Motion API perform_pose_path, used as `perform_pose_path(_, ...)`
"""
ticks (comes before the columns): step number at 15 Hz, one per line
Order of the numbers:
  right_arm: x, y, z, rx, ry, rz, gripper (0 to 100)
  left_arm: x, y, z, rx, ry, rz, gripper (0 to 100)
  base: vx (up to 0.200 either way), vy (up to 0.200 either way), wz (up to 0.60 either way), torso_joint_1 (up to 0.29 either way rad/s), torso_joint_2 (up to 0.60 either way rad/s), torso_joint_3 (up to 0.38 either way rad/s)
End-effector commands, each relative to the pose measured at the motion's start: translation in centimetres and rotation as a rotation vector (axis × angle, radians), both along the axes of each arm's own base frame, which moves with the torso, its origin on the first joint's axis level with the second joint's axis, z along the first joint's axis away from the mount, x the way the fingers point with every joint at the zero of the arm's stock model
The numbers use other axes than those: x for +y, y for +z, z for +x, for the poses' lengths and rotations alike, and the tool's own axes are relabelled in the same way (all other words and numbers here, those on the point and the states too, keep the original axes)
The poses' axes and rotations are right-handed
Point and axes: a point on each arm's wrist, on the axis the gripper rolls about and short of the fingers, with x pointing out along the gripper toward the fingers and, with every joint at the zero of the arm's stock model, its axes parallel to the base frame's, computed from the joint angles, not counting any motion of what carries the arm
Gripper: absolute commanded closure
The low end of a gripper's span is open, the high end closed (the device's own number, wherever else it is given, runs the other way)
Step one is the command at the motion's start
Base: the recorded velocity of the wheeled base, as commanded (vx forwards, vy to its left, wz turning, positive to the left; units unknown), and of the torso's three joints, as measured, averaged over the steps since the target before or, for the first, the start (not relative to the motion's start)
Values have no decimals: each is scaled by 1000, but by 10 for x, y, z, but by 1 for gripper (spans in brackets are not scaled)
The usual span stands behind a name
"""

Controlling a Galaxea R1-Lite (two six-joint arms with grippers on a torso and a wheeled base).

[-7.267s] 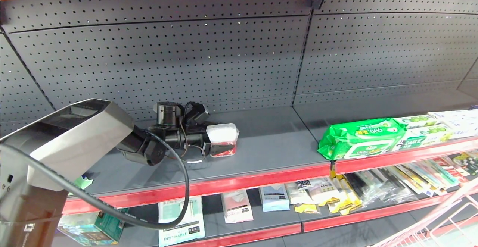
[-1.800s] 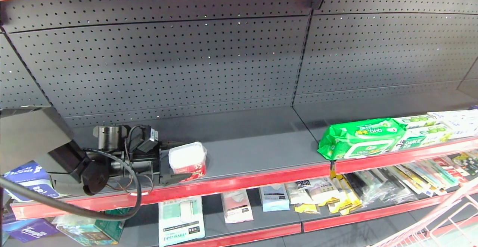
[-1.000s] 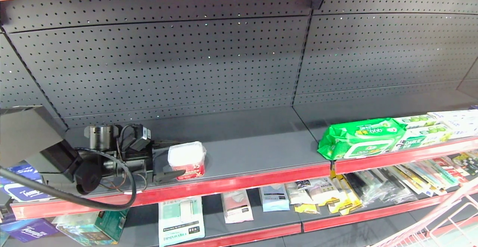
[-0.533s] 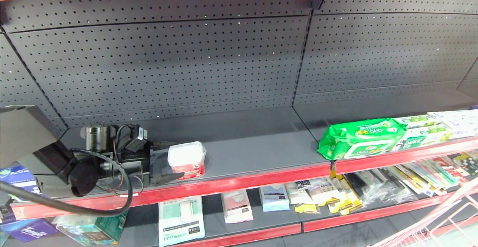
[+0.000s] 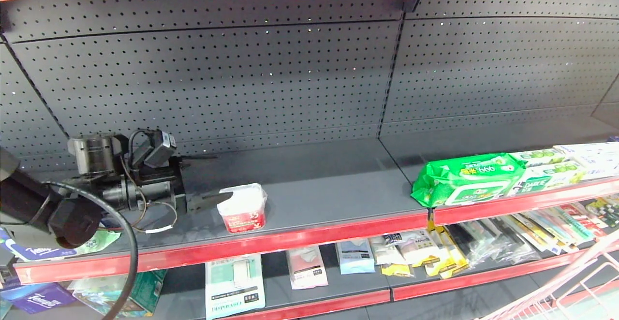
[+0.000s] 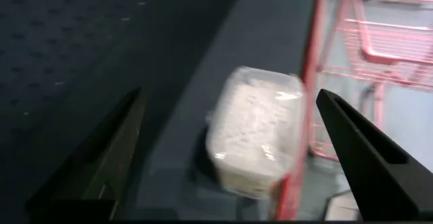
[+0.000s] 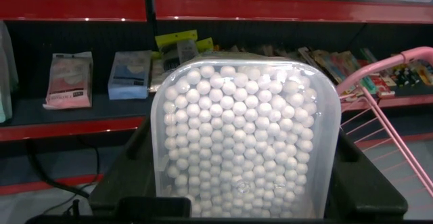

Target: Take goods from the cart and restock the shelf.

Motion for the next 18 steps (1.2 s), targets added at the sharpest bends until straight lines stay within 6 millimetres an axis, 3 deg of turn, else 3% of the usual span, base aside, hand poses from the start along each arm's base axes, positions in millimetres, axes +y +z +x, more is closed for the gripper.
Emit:
perform_pose_path(1, 0, 0, 0, -6, 1, 0, 100, -2, 28, -2, -70, 66, 0, 0, 0, 0, 0, 0, 0, 0)
perform_pose_path(4, 0, 0, -1, -9, 4, 2, 100, -6, 53, 3, -161, 430, -39, 0, 0, 0, 0, 0, 0, 0)
perform_pose_path(5, 0, -1, -1, -13, 6, 5, 100, -11, 62, 12, -214, 772, -113, 0, 0, 0, 0, 0, 0, 0)
perform_pose_path(6, 0, -1, -2, -25, 6, 4, 100, -16, 66, 19, -235, 991, -168, 0, 0, 0, 0, 0, 0, 0)
perform_pose_path(7, 0, -1, -2, -31, 6, 4, 100, -16, 70, 18, -243, 1145, -202, 0, 0, 0, 0, 0, 0, 0)
perform_pose_path(8, 0, 0, -2, -36, 7, 4, 100, -14, 71, 13, -238, 1149, -199, 0, 0, 0, 0, 0, 0, 0)
perform_pose_path(11, 0, 11, -1, -28, -13, -1, 100, -7, 74, -65, -150, 1138, -135, 0, 0, 0, 0, 0, 0, 0)
perform_pose_path(15, -1, 36, 19, 77, 21, 5, 100, 1, 47, -176, -79, 1036, -103, 0, 0, 0, 0, 0, 0, 0)
perform_pose_path(17, -1, 47, 32, 94, 47, 7, 100, 4, 38, -214, -101, 1021, -125, 0, 0, 0, 0, 0, 0, 0)
perform_pose_path(18, -1, 49, 35, 97, 54, 7, 100, 5, 38, -217, -104, 1021, -129, 0, 0, 0, 0, 0, 0, 0)
